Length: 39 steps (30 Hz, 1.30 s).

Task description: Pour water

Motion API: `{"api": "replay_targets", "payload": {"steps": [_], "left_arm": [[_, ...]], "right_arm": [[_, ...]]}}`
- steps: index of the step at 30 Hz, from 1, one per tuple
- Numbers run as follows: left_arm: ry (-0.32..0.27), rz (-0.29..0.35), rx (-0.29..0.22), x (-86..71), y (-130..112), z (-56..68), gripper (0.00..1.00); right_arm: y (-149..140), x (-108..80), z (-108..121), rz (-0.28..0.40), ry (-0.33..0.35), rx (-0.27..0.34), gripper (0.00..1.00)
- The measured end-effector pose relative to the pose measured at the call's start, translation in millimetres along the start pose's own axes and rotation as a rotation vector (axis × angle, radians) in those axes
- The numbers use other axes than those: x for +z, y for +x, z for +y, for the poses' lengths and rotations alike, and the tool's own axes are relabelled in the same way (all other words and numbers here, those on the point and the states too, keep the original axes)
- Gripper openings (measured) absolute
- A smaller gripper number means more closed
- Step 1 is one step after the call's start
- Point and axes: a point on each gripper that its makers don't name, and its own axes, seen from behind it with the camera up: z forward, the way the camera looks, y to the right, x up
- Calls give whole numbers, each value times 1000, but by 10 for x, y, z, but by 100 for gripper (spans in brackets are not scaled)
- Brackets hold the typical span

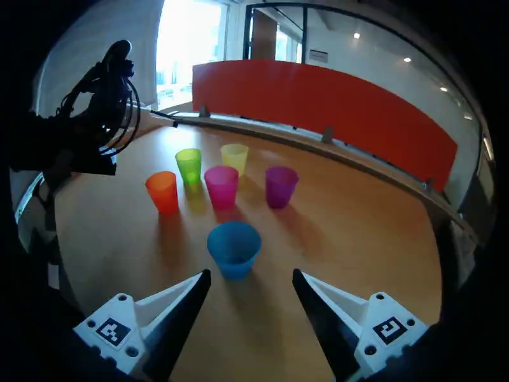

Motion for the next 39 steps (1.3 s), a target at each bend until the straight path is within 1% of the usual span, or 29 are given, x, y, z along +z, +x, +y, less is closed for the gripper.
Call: {"api": "replay_targets", "payload": {"steps": [8, 13, 19, 21, 27, 30, 33, 39], "left_arm": [[90, 46, -85, -505, -2, -65, 91], [159, 66, -109, -805, -59, -125, 91], [227, 99, -139, -1132, -83, -178, 91], [244, 107, -147, -1222, -89, -196, 91], [297, 136, -150, -1489, -75, -254, 91], [311, 147, -151, -1591, -77, -264, 92], [324, 154, -154, -1666, -85, -282, 92], [347, 182, -165, -1794, -52, -339, 92]], "right_arm": [[174, -85, 112, 67, -22, 29, 100], [289, -135, 175, 116, -38, 51, 100], [461, -188, 236, 180, -60, 74, 99], [525, -204, 263, 201, -72, 80, 99], [800, -292, 334, 278, -105, 99, 99], [932, -349, 388, 318, -127, 109, 99], [1075, -414, 506, 360, -168, 124, 99], [1446, -648, 816, 491, -292, 156, 99]]}}
